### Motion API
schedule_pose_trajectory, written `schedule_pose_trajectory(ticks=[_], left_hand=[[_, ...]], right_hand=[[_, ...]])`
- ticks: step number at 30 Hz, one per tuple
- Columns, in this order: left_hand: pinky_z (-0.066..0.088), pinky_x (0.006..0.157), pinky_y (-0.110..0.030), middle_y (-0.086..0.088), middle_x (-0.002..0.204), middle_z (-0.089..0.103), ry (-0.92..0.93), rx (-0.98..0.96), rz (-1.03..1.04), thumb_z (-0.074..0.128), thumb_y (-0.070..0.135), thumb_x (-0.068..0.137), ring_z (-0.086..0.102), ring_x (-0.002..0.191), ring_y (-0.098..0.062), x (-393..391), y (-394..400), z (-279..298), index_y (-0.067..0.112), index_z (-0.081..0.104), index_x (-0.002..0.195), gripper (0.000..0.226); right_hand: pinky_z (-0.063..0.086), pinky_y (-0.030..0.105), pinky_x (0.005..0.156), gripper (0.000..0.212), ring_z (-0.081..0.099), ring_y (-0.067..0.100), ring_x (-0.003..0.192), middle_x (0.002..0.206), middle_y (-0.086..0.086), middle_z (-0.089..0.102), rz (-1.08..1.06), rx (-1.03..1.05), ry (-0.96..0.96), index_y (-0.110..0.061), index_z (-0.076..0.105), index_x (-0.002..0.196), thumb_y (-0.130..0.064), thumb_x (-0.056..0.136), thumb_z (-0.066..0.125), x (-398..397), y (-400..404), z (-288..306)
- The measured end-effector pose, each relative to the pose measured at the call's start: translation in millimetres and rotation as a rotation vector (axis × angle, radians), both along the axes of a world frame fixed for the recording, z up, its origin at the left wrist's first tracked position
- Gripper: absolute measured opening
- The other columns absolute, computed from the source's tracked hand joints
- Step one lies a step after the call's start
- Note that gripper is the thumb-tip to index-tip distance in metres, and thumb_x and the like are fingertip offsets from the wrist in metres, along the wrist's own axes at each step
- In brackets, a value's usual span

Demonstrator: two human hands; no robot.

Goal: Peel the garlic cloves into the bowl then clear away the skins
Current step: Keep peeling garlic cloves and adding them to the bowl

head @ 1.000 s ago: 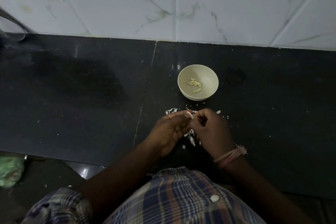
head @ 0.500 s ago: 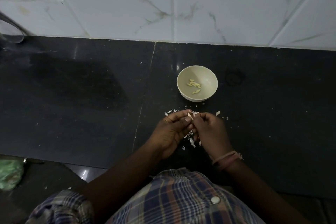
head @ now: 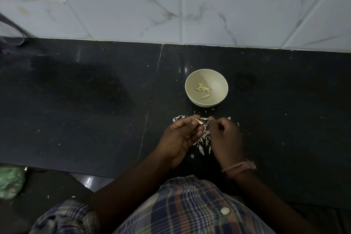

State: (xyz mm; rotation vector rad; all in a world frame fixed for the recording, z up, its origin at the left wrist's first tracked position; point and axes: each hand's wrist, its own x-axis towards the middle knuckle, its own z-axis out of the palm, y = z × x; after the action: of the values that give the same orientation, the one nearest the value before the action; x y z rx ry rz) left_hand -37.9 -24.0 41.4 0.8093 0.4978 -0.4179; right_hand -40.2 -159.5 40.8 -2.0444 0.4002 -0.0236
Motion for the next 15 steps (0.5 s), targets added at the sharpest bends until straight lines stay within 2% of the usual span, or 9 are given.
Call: schedule_pose_trajectory(ticks=[2,4,9,15], left_hand=[[0.060,0.075,-0.023,-0.011,0.094,0.074,0.002,0.008,0.011,0.061,0.004,0.094,0.073,0.084,-0.016,0.5,0.3,-1.2,0.001,0.070,0.112,0.020],[0.060,0.075,-0.023,-0.012,0.094,0.074,0.000,0.016,0.022,0.063,0.006,0.092,0.073,0.084,-0.015,0.9,0.5,-2.1,0.002,0.071,0.111,0.021],[0.059,0.076,-0.021,-0.011,0.098,0.074,-0.019,0.046,0.034,0.060,0.005,0.097,0.071,0.085,-0.013,2.4,1.0,-3.5,0.003,0.071,0.112,0.019],[0.058,0.073,-0.023,-0.015,0.092,0.074,-0.077,0.176,0.033,0.062,-0.001,0.095,0.072,0.080,-0.016,-0.8,-0.3,-1.9,0.002,0.073,0.104,0.014]], right_hand=[[0.048,0.026,0.069,0.007,0.061,0.001,0.077,0.083,-0.008,0.066,-0.007,0.006,-0.040,-0.016,0.065,0.088,-0.019,0.092,0.069,-1.1,-0.5,0.1],[0.053,0.024,0.076,0.010,0.063,0.000,0.084,0.092,-0.009,0.067,0.036,0.007,-0.085,-0.019,0.067,0.097,-0.012,0.091,0.068,-2.7,-1.1,0.3],[0.058,0.028,0.081,0.012,0.069,0.003,0.089,0.098,-0.009,0.072,0.152,0.105,-0.125,-0.022,0.072,0.103,-0.017,0.092,0.071,-5.9,3.0,-1.6],[0.059,0.037,0.082,0.010,0.071,0.007,0.088,0.092,-0.007,0.075,0.123,0.137,-0.141,-0.019,0.076,0.097,-0.013,0.091,0.073,-5.9,1.4,-2.9]])
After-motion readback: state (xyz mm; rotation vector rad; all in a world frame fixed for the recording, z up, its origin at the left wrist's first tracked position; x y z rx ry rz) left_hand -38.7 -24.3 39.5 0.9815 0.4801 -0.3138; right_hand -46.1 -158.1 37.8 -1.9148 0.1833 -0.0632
